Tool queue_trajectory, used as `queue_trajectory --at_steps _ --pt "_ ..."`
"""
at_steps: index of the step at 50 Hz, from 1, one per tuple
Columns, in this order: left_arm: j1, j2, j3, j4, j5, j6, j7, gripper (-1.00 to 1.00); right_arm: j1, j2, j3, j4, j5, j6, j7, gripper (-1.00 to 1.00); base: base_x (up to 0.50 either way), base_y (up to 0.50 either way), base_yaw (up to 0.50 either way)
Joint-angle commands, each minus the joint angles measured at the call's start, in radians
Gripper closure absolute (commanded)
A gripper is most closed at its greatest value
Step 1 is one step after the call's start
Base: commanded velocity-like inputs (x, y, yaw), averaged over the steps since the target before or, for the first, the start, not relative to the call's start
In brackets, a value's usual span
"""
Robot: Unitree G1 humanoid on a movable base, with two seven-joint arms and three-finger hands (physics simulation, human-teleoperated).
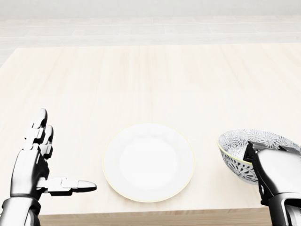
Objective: Put the bowl on the plate.
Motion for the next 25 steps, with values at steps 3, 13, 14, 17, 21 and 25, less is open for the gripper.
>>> queue_trajectory --at_steps 3,13,14,17,21,25 --pt "-0.003 0.003 0.004 0.006 -0.002 -0.002 -0.001 -1.00 -0.086 -0.005 0.039 0.009 -0.044 0.000 0.028 0.62 0.00 0.00 0.00" --pt "0.004 0.004 0.004 0.000 0.002 -0.003 -0.002 -1.00 -0.155 0.006 0.102 0.052 -0.036 0.000 0.015 0.62 0.00 0.00 0.00" --pt "0.004 0.005 0.005 0.001 0.002 -0.004 -0.003 -1.00 -0.160 0.006 0.105 0.055 -0.036 0.000 0.016 0.62 0.00 0.00 0.00" --pt "0.000 0.005 0.006 0.007 0.001 -0.005 -0.003 -1.00 -0.172 0.006 0.112 0.056 -0.034 0.000 0.023 0.62 0.00 0.00 0.00" --pt "-0.009 0.005 0.004 0.021 0.007 -0.005 0.003 -1.00 -0.193 0.004 0.121 0.070 -0.032 0.000 0.017 0.62 0.00 0.00 0.00" --pt "0.001 0.004 0.002 0.007 0.008 -0.003 0.001 -1.00 -0.202 0.004 0.130 0.081 -0.029 0.000 0.013 0.62 0.00 0.00 0.00"
